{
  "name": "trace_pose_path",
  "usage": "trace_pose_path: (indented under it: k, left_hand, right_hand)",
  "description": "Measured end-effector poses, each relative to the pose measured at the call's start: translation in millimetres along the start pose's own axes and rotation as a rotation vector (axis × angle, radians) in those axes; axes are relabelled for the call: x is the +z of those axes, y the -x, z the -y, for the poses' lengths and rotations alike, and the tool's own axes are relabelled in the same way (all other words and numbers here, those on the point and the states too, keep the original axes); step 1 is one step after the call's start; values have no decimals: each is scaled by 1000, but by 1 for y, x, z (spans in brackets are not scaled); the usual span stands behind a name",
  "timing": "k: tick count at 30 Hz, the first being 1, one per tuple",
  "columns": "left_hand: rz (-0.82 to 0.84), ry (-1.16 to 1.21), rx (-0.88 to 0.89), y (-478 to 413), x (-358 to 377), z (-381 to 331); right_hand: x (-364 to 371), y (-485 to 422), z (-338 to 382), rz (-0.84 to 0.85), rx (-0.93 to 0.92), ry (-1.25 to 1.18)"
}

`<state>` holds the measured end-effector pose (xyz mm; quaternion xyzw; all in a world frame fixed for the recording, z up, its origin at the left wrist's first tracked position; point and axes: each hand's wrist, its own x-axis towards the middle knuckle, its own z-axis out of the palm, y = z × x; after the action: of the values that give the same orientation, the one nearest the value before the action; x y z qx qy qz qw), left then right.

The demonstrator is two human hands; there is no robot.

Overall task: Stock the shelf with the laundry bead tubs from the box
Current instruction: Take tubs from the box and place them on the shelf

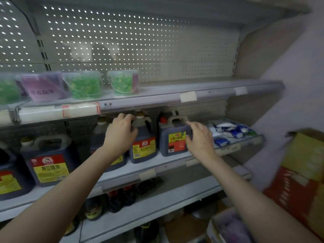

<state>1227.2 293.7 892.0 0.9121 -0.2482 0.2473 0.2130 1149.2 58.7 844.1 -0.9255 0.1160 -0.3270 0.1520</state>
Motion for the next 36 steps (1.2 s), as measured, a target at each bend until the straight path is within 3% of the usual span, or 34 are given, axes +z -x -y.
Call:
trace_pose_path:
  k: [5,11,23,32,36]
  left_hand:
    - [180,-104,79,19,65,-48]
    - [373,-105,210,41,145,-105]
    - [707,-41,519,82,298,-215]
    - [927,-38,771,115,417,-253]
    - [1042,42,807,129,464,-261]
  right_hand:
    - [-11,45,-71,74,18,210]
    - [-24,110,-153,164,156,282]
    - [-32,238,-280,256,659,387]
    - [3,296,-328,245,1015,316]
    - [22,317,-338,323,1156,330]
